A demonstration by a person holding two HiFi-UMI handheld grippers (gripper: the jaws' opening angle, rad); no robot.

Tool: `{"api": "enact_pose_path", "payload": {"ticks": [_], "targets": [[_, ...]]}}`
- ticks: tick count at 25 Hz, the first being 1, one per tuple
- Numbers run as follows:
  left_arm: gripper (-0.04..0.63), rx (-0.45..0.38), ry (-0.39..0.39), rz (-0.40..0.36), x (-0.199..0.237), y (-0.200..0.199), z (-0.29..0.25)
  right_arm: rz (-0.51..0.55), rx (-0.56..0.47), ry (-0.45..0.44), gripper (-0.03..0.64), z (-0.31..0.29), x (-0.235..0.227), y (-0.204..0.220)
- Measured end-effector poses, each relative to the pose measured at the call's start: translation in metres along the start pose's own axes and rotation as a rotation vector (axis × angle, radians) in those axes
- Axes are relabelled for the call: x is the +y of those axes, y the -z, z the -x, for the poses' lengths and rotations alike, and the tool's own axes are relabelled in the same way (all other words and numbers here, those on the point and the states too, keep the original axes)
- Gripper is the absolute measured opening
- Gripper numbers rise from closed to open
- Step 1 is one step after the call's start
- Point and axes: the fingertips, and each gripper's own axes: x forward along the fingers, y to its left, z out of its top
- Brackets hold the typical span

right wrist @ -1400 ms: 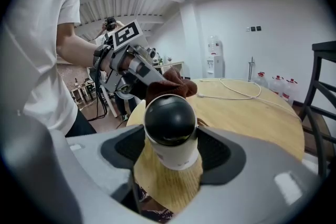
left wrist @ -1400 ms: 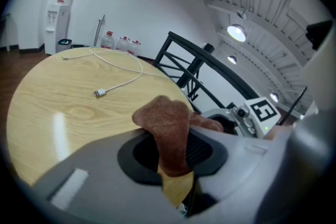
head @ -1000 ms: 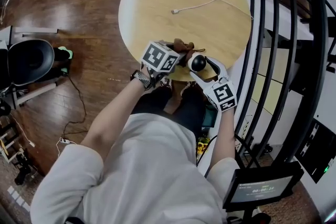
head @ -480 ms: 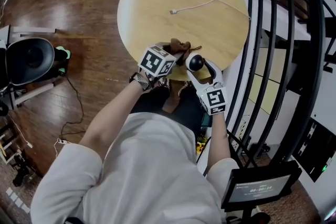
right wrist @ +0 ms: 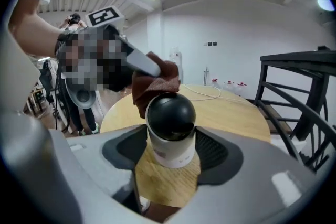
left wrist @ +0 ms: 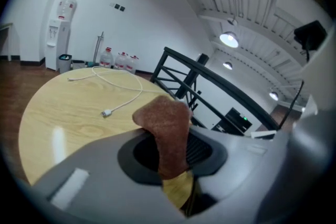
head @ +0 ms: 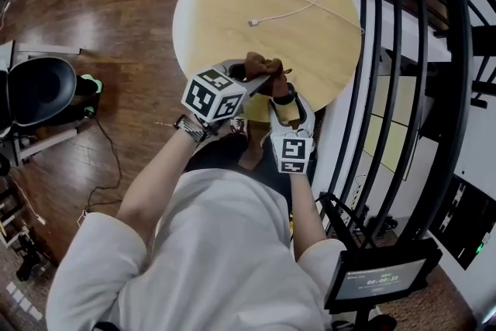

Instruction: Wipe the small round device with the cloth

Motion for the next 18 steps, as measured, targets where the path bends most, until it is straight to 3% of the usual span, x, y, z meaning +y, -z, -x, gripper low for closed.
{"api": "enact_pose_path", "payload": {"ticks": [2, 6, 13, 18], "targets": [[0.103, -0.009, 0.046, -0.018, -0.013, -0.011, 0.002, 0.066, -0.014, -0.020, 0.290, 0.004, 0.000, -0.001], [0.103, 0.007, 0.097, -0.049, -0.033, -0.018, -0.001, 0.136, -0.006, -0.155, 0.310, 0.011, -0.004, 0.008], [0.103, 0.110, 0.024, -0.223, -0.041, 0.008, -0.018, 0.213, 0.063, -0.349, 0.316, -0.007, -0.002, 0.009], [0.103, 0.147, -0.024, -0.272, -0.042, 0.010, -0.020, 0.189, 0.058, -0.337, 0.316, -0.008, 0.000, 0.007]]}}
